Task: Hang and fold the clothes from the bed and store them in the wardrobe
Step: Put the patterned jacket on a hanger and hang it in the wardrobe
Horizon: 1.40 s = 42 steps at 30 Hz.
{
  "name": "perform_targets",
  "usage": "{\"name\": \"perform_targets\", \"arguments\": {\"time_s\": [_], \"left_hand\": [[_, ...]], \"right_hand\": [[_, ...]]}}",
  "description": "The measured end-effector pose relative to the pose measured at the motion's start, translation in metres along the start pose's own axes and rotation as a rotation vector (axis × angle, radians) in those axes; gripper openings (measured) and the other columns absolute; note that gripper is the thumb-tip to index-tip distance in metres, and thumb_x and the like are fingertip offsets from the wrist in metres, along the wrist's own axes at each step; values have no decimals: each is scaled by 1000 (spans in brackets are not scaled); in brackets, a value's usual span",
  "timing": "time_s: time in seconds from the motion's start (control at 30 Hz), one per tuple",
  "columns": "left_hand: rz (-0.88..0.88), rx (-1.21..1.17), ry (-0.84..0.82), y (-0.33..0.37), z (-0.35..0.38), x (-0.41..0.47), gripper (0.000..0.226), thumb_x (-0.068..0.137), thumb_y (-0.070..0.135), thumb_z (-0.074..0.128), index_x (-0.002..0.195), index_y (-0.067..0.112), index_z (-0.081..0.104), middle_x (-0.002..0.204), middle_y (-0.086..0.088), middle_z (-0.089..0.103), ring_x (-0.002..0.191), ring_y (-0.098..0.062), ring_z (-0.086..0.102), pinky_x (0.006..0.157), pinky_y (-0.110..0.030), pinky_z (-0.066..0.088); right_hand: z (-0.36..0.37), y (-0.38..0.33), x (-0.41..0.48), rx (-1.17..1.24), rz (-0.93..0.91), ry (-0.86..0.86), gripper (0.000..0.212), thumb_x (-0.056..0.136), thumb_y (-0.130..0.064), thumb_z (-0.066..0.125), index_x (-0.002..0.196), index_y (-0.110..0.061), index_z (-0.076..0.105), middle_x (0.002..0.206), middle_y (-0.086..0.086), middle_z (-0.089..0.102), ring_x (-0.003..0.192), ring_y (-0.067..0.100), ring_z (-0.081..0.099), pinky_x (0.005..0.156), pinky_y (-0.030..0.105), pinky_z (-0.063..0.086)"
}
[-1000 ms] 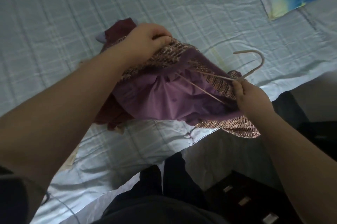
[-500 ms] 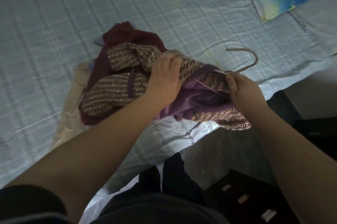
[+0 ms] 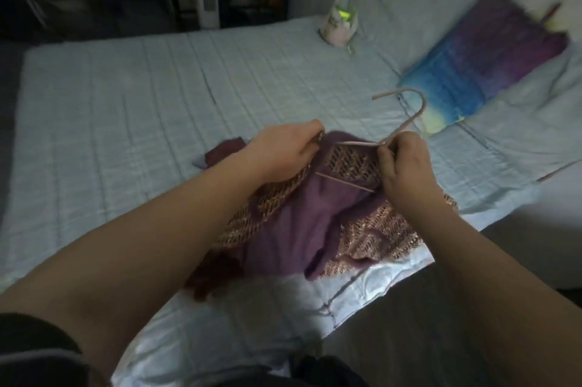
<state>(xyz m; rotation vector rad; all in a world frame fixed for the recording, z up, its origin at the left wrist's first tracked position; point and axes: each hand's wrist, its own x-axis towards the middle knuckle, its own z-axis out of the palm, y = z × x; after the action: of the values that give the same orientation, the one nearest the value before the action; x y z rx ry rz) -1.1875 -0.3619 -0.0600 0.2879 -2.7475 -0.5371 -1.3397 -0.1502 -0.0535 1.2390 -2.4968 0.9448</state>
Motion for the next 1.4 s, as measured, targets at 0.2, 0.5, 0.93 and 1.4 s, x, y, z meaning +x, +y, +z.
{"name": "perform_targets", "arguments": {"time_s": [0.2,0.5,0.93,1.4], "left_hand": [[-162,40,169,14,-115,-19,12,96,40,46,107,37,51,102,4,64,89,-19,56,73,-34,38],[-393,156,474,54,-254,-99,7,94,46,48,97,45,55,86,18,63,82,-5,60,71,-40,52],[-802,462,543,180,-340,-298,34,82,32,75,80,55,50,78,24,58,75,0,55,64,-26,38],[-1332,889,817,320,-347,-601,35,81,65,63,99,41,45,79,14,58,72,-17,53,60,-34,44]], "right_hand": [[-39,-58,36,107,-318,-2,42,73,-1,49,113,-10,58,106,5,48,102,21,45,93,26,33],[-89,-134,89,268,-498,-360,34,90,-38,54,121,-52,49,109,-25,59,101,2,55,84,29,43],[-88,-307,44,442,-986,-182,8,97,-35,45,98,-39,51,85,-16,60,79,13,59,67,37,50],[-122,-554,-184,477,-1477,-317,16,98,-45,41,92,-31,37,83,-4,62,76,25,64,63,43,52]]}}
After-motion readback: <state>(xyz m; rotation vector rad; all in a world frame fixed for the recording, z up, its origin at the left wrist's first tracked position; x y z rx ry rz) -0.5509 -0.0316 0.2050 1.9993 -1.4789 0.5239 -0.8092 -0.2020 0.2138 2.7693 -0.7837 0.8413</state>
